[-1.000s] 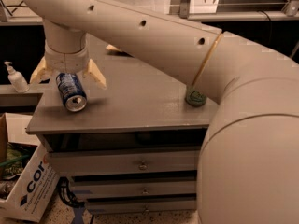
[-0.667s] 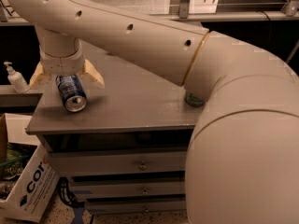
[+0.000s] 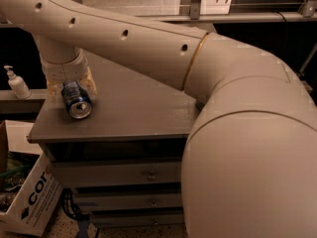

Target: Place pepsi can upright

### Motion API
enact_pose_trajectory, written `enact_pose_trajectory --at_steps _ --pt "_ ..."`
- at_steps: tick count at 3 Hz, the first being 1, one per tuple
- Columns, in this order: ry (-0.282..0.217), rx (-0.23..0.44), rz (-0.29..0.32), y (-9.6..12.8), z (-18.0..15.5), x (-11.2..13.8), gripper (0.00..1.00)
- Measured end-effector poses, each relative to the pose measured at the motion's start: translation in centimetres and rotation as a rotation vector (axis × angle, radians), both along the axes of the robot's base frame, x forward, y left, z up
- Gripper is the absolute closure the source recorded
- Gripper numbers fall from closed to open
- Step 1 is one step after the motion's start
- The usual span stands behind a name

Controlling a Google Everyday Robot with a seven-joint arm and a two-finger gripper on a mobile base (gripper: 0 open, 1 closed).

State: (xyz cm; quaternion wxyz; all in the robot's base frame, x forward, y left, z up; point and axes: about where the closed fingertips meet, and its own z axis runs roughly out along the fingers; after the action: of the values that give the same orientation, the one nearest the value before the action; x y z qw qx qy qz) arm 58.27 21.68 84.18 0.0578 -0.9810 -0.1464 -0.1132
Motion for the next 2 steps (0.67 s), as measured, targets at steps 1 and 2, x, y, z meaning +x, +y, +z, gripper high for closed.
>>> enact_pose_trajectory --at_steps 1,2 --pt "0.01 -0.008 0.0 -0.14 -0.56 -0.25 0.66" --pt "0.035 0.009 -0.035 -0.87 -0.65 -0.42 0.89"
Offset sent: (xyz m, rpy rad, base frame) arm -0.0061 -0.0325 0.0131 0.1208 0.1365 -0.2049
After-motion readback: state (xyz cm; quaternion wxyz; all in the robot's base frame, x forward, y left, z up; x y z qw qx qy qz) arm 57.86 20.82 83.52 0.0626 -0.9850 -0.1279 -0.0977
